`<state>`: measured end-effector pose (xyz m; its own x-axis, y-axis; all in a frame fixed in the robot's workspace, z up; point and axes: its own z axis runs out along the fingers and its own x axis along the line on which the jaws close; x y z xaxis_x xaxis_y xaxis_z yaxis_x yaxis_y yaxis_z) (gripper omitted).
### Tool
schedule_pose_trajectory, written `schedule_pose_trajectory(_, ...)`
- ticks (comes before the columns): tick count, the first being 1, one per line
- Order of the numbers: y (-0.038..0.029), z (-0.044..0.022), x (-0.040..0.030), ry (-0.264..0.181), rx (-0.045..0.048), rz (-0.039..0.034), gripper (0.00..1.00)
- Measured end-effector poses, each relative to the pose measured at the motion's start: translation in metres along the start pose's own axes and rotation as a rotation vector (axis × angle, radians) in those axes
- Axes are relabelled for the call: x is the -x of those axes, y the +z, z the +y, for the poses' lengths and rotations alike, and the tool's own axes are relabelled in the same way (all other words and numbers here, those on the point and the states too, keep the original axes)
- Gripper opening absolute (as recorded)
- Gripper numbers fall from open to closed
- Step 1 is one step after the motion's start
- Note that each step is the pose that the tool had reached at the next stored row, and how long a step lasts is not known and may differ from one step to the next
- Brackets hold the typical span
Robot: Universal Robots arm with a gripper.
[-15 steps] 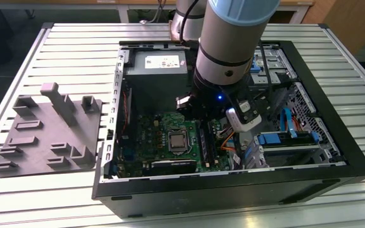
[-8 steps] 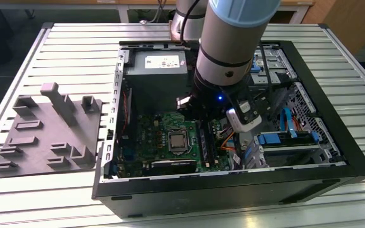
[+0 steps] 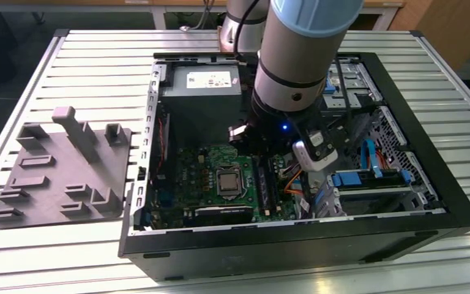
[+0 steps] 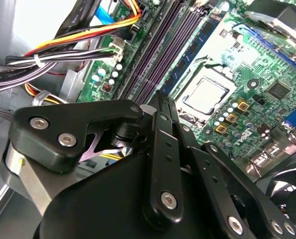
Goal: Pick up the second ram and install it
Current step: 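Insert the second ram into the second slot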
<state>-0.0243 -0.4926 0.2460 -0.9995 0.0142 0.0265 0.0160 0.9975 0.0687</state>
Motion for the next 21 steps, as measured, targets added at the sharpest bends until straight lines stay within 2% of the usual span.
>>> schedule_pose_trajectory(11,0.0016,0.0,0.0059,0.001,0.0,-0.0001,0.12)
schedule_pose_trajectory(21,0.0029,-0.0001,0.0066,0.001,0.0003,-0.0002,0.12)
